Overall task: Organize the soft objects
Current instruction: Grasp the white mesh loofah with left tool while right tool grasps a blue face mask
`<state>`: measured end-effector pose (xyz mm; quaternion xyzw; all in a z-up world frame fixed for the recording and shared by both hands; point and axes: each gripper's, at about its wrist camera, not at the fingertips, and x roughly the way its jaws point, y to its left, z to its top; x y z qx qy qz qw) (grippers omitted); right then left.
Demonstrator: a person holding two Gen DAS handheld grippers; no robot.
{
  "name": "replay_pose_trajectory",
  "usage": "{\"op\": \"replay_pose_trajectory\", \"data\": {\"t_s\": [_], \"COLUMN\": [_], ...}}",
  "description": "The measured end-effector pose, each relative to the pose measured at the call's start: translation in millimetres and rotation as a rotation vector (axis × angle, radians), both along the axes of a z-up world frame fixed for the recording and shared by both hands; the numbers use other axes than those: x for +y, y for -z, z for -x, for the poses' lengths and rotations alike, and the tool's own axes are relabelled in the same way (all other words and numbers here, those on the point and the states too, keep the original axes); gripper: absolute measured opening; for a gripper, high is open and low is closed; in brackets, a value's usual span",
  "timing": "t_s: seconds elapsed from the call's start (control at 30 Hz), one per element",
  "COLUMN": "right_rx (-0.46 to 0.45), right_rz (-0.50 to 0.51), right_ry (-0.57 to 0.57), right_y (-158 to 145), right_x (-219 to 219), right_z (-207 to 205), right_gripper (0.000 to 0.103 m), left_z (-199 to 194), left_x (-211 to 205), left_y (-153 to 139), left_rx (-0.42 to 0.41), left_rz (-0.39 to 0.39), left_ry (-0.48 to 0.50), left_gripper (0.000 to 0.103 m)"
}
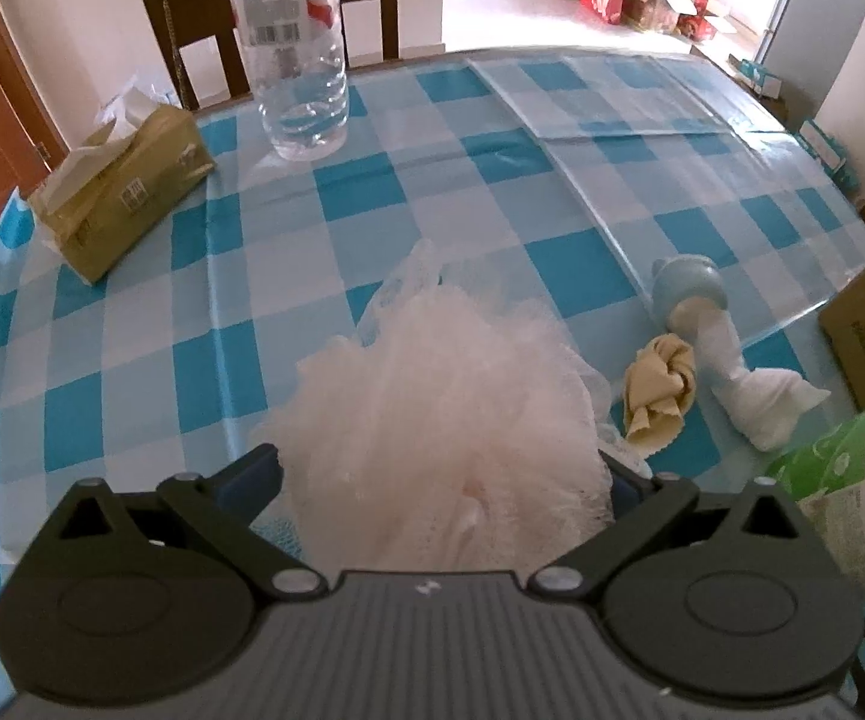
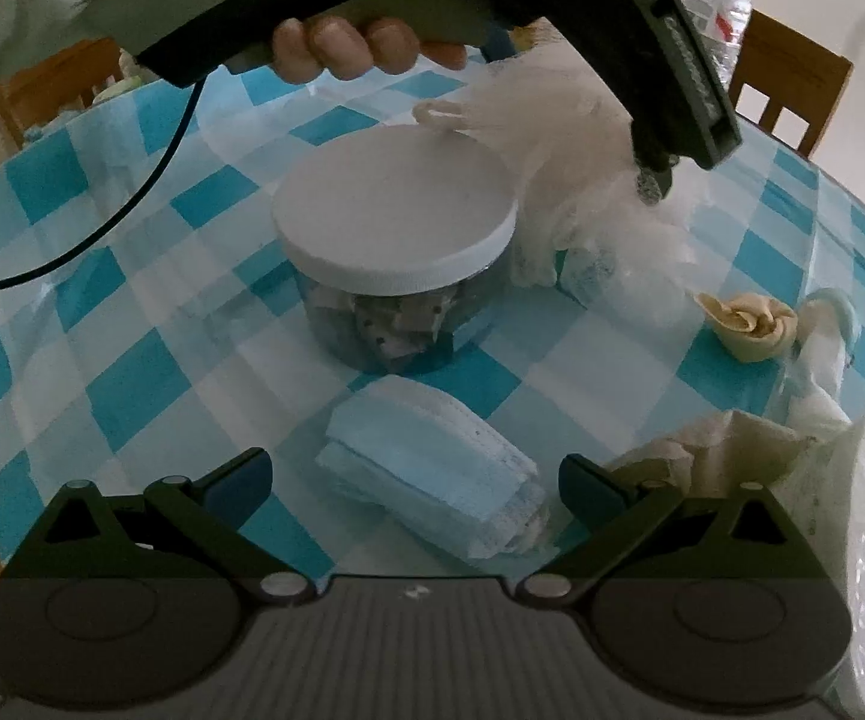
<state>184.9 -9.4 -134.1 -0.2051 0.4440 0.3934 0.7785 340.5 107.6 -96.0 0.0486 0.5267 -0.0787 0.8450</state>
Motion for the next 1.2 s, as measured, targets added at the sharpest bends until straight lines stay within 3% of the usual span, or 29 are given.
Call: {"op": "replay_pose_trajectory", "data": {"t_s": [0.33,0.5,0.73,0.87,1.07,1.2], "right_rx": [-0.024,0.047,-0.029,-0.062,-0.064,-0.07], "right_rz": [0.04,0.059,0.068,0.075,0.069,0.071], "right_ry": [-0.085,-0.157,-0.16,-0.187,-0.177,-0.145], "right_y": [5,1,5,7,4,1], "right_x": [7,6,13,16,14,10], "right_z": [3,11,8,8,8,10], "right_gripper": [0.092,0.092,0.078,0.064,0.034,0.027], "left_z": [-1,-1,0,2,7,10], "left_x": [3,4,2,4,4,3], "left_y": [1,3,4,1,-9,-17], "left_rx": [0.017,0.019,0.021,0.014,-0.018,-0.048], "left_rz": [0.005,0.004,0.011,0.034,0.044,0.041], "left_ry": [-0.012,-0.013,-0.019,-0.019,-0.014,-0.006], "left_gripper": [0.102,0.102,0.1,0.088,0.07,0.057]}}
